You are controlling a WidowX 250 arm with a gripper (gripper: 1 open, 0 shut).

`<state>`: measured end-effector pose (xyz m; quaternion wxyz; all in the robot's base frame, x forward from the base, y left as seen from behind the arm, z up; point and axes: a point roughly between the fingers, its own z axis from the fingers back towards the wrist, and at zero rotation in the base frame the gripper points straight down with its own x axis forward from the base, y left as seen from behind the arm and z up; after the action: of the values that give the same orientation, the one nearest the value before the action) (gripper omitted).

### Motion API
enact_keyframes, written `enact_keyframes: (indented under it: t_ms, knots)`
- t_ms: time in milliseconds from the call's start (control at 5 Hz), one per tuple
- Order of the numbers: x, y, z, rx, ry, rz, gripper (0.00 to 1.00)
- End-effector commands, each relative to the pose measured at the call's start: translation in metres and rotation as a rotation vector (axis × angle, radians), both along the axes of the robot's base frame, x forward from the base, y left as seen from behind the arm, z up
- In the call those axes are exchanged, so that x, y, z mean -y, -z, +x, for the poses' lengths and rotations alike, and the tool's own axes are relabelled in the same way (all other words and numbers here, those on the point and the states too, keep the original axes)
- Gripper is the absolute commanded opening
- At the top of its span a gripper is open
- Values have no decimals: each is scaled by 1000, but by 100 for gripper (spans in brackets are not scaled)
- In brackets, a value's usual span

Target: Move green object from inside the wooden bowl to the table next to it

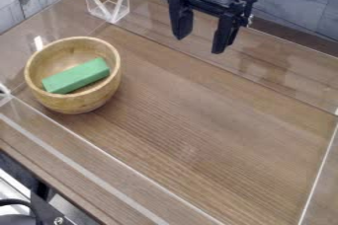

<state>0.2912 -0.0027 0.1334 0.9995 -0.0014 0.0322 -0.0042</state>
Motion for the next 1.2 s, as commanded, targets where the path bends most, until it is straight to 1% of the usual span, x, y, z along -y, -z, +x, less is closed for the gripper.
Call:
enact_keyframes:
  t_ms: [0,200,400,600,800,1000]
  knots:
    - [-3,2,-7,-20,80,-2,100]
    - [-30,4,-24,-20,115,-5,100]
    - [-79,9,-41,10,233,-8,100]
    - [-126,15,-56,42,305,9,100]
    - [-160,23,-67,66,381,0,100]
    - [-172,39,-58,77,382,-7,100]
